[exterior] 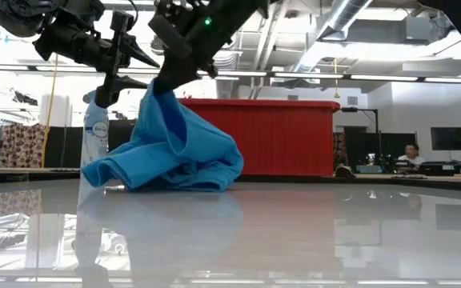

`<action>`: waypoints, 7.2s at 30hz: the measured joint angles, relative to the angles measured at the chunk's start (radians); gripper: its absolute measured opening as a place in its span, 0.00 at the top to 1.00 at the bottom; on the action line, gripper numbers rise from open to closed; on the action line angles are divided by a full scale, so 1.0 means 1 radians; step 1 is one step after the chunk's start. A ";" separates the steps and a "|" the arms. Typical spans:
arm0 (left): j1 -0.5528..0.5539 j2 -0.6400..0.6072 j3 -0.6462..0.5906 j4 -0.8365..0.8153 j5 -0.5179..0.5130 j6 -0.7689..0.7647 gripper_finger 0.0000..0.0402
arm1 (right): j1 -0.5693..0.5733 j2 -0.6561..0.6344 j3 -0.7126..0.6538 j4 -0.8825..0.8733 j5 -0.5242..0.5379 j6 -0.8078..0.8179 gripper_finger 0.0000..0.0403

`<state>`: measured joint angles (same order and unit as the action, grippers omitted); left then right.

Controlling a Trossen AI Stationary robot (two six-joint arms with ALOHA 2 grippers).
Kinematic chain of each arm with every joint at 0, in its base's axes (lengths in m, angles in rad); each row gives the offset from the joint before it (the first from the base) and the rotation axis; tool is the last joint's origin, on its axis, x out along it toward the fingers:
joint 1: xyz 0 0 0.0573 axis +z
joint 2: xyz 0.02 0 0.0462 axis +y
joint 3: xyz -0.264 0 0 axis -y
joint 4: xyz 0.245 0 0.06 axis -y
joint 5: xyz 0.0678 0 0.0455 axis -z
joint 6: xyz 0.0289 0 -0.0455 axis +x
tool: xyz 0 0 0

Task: Fold laundry
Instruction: Fold the blue shorts

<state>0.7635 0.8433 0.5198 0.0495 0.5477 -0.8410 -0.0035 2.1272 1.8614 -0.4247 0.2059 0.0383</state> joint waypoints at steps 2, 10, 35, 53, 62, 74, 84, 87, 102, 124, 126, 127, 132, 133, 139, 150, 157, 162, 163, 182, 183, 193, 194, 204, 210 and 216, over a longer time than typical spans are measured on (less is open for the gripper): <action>0.000 0.000 0.000 -0.006 -0.015 0.008 0.51 | -0.014 0.009 -0.002 -0.014 -0.039 0.039 0.89; -0.021 0.001 0.000 -0.137 -0.019 0.149 0.51 | -0.040 0.033 -0.002 -0.064 -0.130 0.019 0.68; -0.534 -0.018 -0.001 -0.432 -0.688 0.988 0.51 | -0.035 -0.193 -0.002 -0.298 -0.129 -0.013 0.56; -0.595 0.290 0.003 -0.271 -0.694 1.023 0.51 | -0.020 -0.192 -0.002 -0.360 -0.128 -0.013 0.56; -0.596 0.256 0.015 -0.233 -0.692 1.023 0.51 | -0.020 -0.192 -0.002 -0.384 -0.128 -0.012 0.56; -0.596 0.328 -0.007 -0.195 -0.696 1.015 0.73 | 0.004 -0.192 -0.002 -0.389 -0.128 0.009 0.56; -0.595 0.328 0.052 -0.178 -0.690 0.907 0.98 | 0.092 -0.192 -0.067 -0.363 -0.129 0.043 0.56; -0.585 0.328 0.075 -0.175 -0.692 0.873 0.99 | 0.118 -0.191 -0.122 -0.268 -0.129 -0.031 0.56; -0.552 0.328 0.076 -0.171 -0.685 0.793 1.00 | 0.226 -0.191 -0.447 0.296 0.014 -0.374 0.56; -0.549 0.328 0.076 -0.163 -0.693 0.735 1.00 | 0.225 0.121 -0.292 0.361 0.373 -0.729 0.56; -0.549 0.328 0.076 -0.165 -0.691 0.733 1.00 | 0.225 0.133 -0.277 0.352 0.400 -0.728 0.56; -0.549 0.328 0.076 -0.164 -0.692 0.731 1.00 | 0.226 0.136 -0.272 0.353 0.432 -0.728 0.56; -0.549 0.328 0.076 -0.163 -0.688 0.723 1.00 | 0.209 0.139 -0.269 0.355 0.469 -0.720 0.56; -0.549 0.328 0.076 -0.163 -0.687 0.722 1.00 | 0.205 0.139 -0.269 0.354 0.469 -0.721 0.56; -0.549 0.328 0.076 -0.163 -0.686 0.716 1.00 | 0.189 0.139 -0.269 0.355 0.407 -0.720 0.58; -0.549 0.328 0.076 -0.163 -0.686 0.693 1.00 | 0.196 0.139 -0.269 0.317 0.448 -0.712 0.95; -0.549 0.328 0.076 -0.163 -0.689 0.696 1.00 | 0.237 0.125 -0.269 0.336 0.448 -0.731 0.77; -0.550 0.328 0.076 -0.164 -0.712 0.638 0.96 | 0.237 0.136 -0.269 0.299 0.400 -0.629 0.49; -0.549 0.328 0.076 -0.164 -0.720 0.613 0.95 | 0.231 0.136 -0.269 0.293 0.414 -0.613 0.45; -0.549 0.328 0.076 -0.158 -0.737 0.477 0.85 | 0.174 0.136 -0.269 0.297 0.486 -0.638 0.29; -0.549 0.328 0.076 -0.154 -0.737 0.472 0.85 | 0.174 0.136 -0.269 0.298 0.475 -0.637 0.29; -0.549 0.328 0.076 -0.112 -0.732 0.428 0.85 | 0.150 0.136 -0.269 0.312 0.473 -0.597 0.29; -0.549 0.328 0.076 -0.102 -0.727 0.424 0.85 | 0.149 0.136 -0.269 0.318 0.473 -0.596 0.30; -0.549 0.328 0.076 -0.082 -0.714 0.369 0.85 | 0.123 0.136 -0.269 0.352 0.492 -0.588 0.47; -0.549 0.328 0.076 -0.083 -0.711 0.368 0.85 | 0.111 0.136 -0.269 0.350 0.498 -0.589 0.72; -0.549 0.328 0.076 -0.083 -0.711 0.368 0.85 | 0.124 0.136 -0.269 0.324 0.496 -0.595 0.96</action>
<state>0.2142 1.1709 0.5953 -0.0338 -0.1635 -0.4725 0.1209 2.2635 1.5924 -0.1004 0.7018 -0.5570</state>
